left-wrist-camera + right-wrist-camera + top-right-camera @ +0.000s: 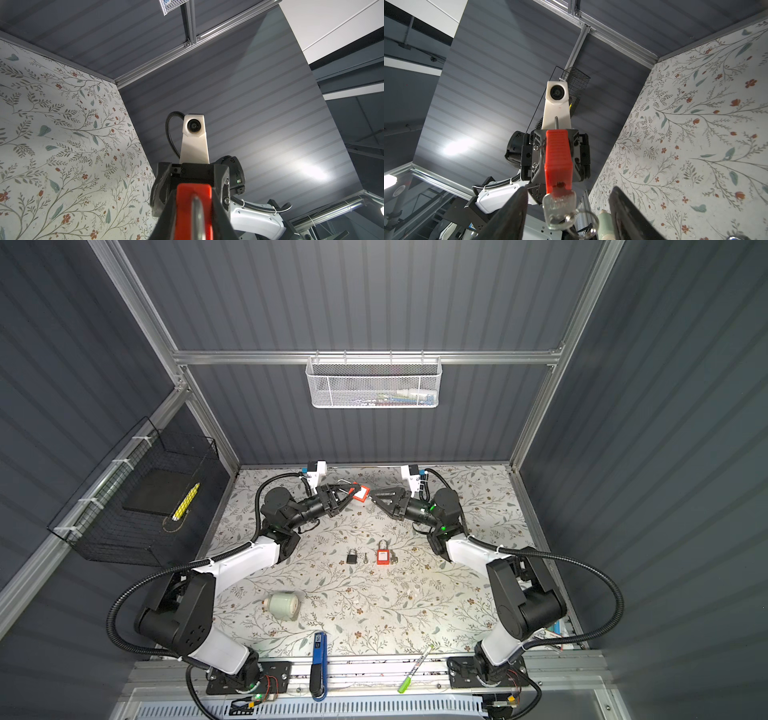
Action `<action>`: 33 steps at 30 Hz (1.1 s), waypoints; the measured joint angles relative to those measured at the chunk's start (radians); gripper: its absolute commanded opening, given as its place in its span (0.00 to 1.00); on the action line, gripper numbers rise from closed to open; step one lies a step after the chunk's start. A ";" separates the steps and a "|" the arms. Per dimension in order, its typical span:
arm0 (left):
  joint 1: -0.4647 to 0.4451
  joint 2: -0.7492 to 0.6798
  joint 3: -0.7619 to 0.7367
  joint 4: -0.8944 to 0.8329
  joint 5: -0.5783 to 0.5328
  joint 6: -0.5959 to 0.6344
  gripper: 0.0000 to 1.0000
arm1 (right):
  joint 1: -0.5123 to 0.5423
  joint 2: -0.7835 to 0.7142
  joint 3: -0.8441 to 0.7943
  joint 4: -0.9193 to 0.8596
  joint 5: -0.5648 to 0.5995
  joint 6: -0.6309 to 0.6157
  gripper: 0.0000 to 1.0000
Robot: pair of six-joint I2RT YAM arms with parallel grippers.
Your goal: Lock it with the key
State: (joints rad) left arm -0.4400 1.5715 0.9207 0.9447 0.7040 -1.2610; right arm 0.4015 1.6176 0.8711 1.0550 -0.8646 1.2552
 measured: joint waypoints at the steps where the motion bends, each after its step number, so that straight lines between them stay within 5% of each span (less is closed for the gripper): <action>1: 0.000 0.000 0.000 0.000 0.000 0.000 0.00 | 0.000 -0.002 0.000 0.000 0.000 0.001 0.66; 17: 0.000 0.003 -0.003 -0.034 0.000 0.004 0.00 | 0.007 -0.011 -0.061 -0.130 0.008 -0.117 0.68; 33: 0.000 0.004 -0.007 -0.024 0.000 0.004 0.00 | -0.024 -0.242 -0.066 -0.424 0.026 -0.370 0.69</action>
State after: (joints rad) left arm -0.4400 1.5757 0.9138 0.9203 0.7044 -1.2568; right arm 0.3779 1.3758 0.8047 0.6308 -0.8387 0.8848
